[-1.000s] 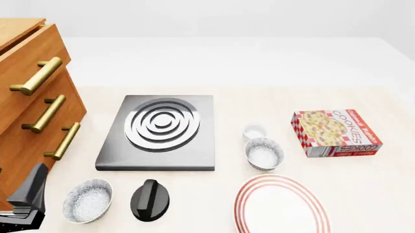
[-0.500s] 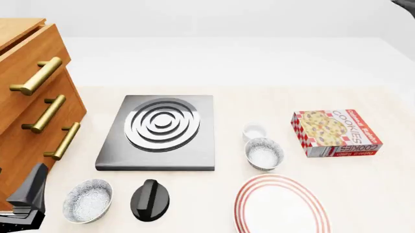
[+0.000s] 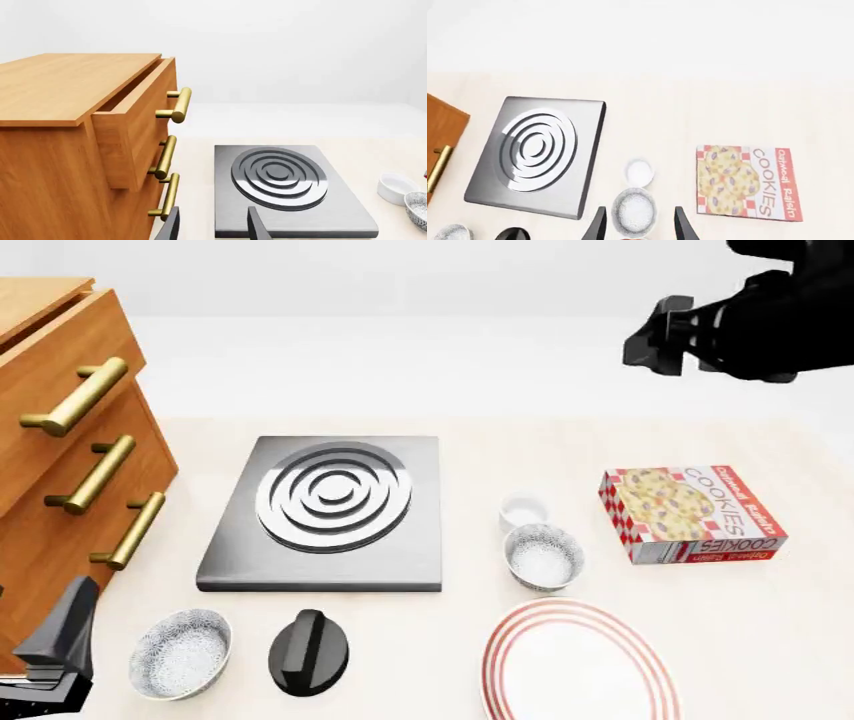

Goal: Pick the akita bowl between the plate and the ramekin and place it on the plate.

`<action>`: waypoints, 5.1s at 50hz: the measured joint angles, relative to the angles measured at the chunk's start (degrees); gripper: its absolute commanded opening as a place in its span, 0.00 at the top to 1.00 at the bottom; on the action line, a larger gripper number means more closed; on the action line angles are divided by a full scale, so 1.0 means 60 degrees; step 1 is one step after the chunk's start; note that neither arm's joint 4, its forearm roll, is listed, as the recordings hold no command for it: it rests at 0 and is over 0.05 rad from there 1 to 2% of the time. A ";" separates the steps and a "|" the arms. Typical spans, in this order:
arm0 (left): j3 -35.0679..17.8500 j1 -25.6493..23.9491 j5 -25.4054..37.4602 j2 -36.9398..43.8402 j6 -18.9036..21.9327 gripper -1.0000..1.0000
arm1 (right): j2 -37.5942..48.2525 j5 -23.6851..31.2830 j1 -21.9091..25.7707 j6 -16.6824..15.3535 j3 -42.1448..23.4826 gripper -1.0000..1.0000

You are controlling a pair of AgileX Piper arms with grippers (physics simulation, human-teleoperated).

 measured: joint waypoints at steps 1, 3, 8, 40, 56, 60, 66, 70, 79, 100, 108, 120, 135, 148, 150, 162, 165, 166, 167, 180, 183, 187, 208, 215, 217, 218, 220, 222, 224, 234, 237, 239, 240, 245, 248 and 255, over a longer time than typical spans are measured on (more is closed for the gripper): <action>0.0000 0.0000 0.0000 0.0000 0.0000 0.00 | 0.0068 0.0037 -0.0005 0.0024 0.0048 0.00; 0.0000 0.0000 0.0000 0.0000 0.0000 0.00 | 0.0187 0.0089 -0.0036 0.0050 0.0140 0.00; 0.0000 0.0000 0.0000 0.0000 0.0000 0.00 | 0.0413 0.0167 -0.0298 -0.0117 0.0433 0.00; 0.0000 0.0000 0.0000 0.0000 0.0000 0.00 | 0.2746 -0.1040 -0.0217 0.0099 0.1537 0.00; 0.0000 0.0000 0.0000 0.0000 0.0000 0.00 | 0.3637 -0.1695 -0.0190 0.0406 0.1601 0.00; 0.0000 0.0000 0.0000 0.0000 0.0000 0.00 | 0.3758 -0.1837 -0.0161 0.0474 0.1697 0.00; 0.0000 0.0000 0.0000 0.0000 0.0000 0.00 | 0.3845 -0.2016 -0.0130 0.0545 0.1883 0.00; 0.0000 0.0000 0.0000 0.0000 0.0000 0.00 | 0.3867 -0.2112 -0.0109 0.0567 0.2013 0.00; 0.0000 0.0000 0.0000 0.0000 0.0000 0.00 | 0.3934 -0.2336 -0.0109 0.0600 0.2284 0.00; 0.0000 0.0000 0.0000 0.0000 0.0000 0.00 | 0.4094 -0.2802 -0.0173 0.0633 0.2861 0.00; 0.0000 0.0000 0.0000 0.0000 0.0000 0.00 | 0.4156 -0.2936 -0.0163 0.0585 0.3055 0.00; 0.0000 0.0000 0.0000 0.0000 0.0000 0.00 | 0.4355 -0.3208 -0.0102 0.0578 0.3287 0.00; 0.0000 0.0000 0.0000 0.0000 0.0000 0.00 | 0.4657 -0.3608 -0.0032 0.0691 0.3582 0.00; 0.0000 0.0000 0.0000 0.0000 0.0000 0.00 | 0.4856 -0.3874 0.0030 0.0838 0.3779 0.00; 0.0000 0.0000 0.0000 0.0000 0.0000 0.00 | 0.4883 -0.3913 0.0041 0.0858 0.3811 0.00; 0.0000 0.0000 0.0000 0.0000 0.0000 0.00 | 0.4930 -0.4063 0.0053 0.0860 0.3962 1.00; 0.0000 0.0000 0.0000 0.0000 0.0000 0.00 | 0.4908 -0.4110 0.0013 0.0798 0.3992 1.00; 0.0000 0.0000 0.0000 0.0000 0.0000 0.00 | 0.4902 -0.4126 0.0008 0.0786 0.4000 1.00; 0.0000 0.0000 0.0000 0.0000 0.0000 0.00 | 0.4896 -0.4137 -0.0002 0.0765 0.4007 1.00; 0.0000 0.0000 0.0000 0.0000 0.0000 0.00 | 0.4870 -0.4299 -0.0089 0.0682 0.4109 1.00; 0.0000 0.0000 0.0000 0.0000 0.0000 0.00 | 0.4839 -0.4304 -0.0108 0.0680 0.4113 1.00; 0.0000 0.0000 0.0000 0.0000 0.0000 0.00 | 0.4695 -0.4205 -0.0135 0.0686 0.4079 1.00; 0.0000 0.0000 0.0000 0.0000 0.0000 0.00 | 0.3409 -0.3355 -0.0042 0.0814 0.3710 1.00; 0.0000 0.0000 0.0000 0.0000 0.0000 0.00 | 0.2870 -0.2957 0.0069 0.0868 0.3497 1.00; 0.0000 0.0000 0.0000 0.0000 0.0000 0.00 | 0.2707 -0.2835 0.0107 0.0859 0.3439 1.00; 0.0000 0.0000 0.0000 0.0000 0.0000 0.00 | 0.2623 -0.2776 0.0123 0.0844 0.3413 1.00; 0.0000 0.0000 0.0000 0.0000 0.0000 0.00 | 0.2449 -0.2664 0.0152 0.0803 0.3381 1.00; 0.0000 0.0000 0.0000 0.0000 0.0000 0.00 | 0.2262 -0.2556 0.0180 0.0755 0.3374 1.00; 0.0000 0.0000 0.0000 0.0000 0.0000 0.00 | 0.2060 -0.2449 0.0213 0.0702 0.3394 1.00; 0.0000 0.0000 0.0000 0.0000 0.0000 0.00 | 0.0745 -0.1843 0.0312 0.0373 0.3812 1.00; 0.0000 0.0000 0.0000 0.0000 0.0000 0.00 | 0.0339 -0.1658 0.0339 0.0287 0.3984 1.00; 0.0000 0.0000 0.0000 0.0000 0.0000 0.00 | 0.0089 -0.1546 0.0402 0.0282 0.4108 1.00; 0.0000 0.0000 0.0000 0.0000 0.0000 0.00 | -0.0019 -0.1499 0.0467 0.0303 0.4175 1.00; 0.0000 0.0000 0.0000 0.0000 0.0000 0.00 | -0.0482 -0.1342 0.0697 0.0276 0.4538 1.00; 0.0000 0.0000 0.0000 0.0000 0.0000 0.00 | -0.0725 -0.1273 0.0835 0.0255 0.4762 1.00; 0.0000 0.0000 0.0000 0.0000 0.0000 0.00 | -0.1155 -0.1239 0.1126 0.0255 0.5329 1.00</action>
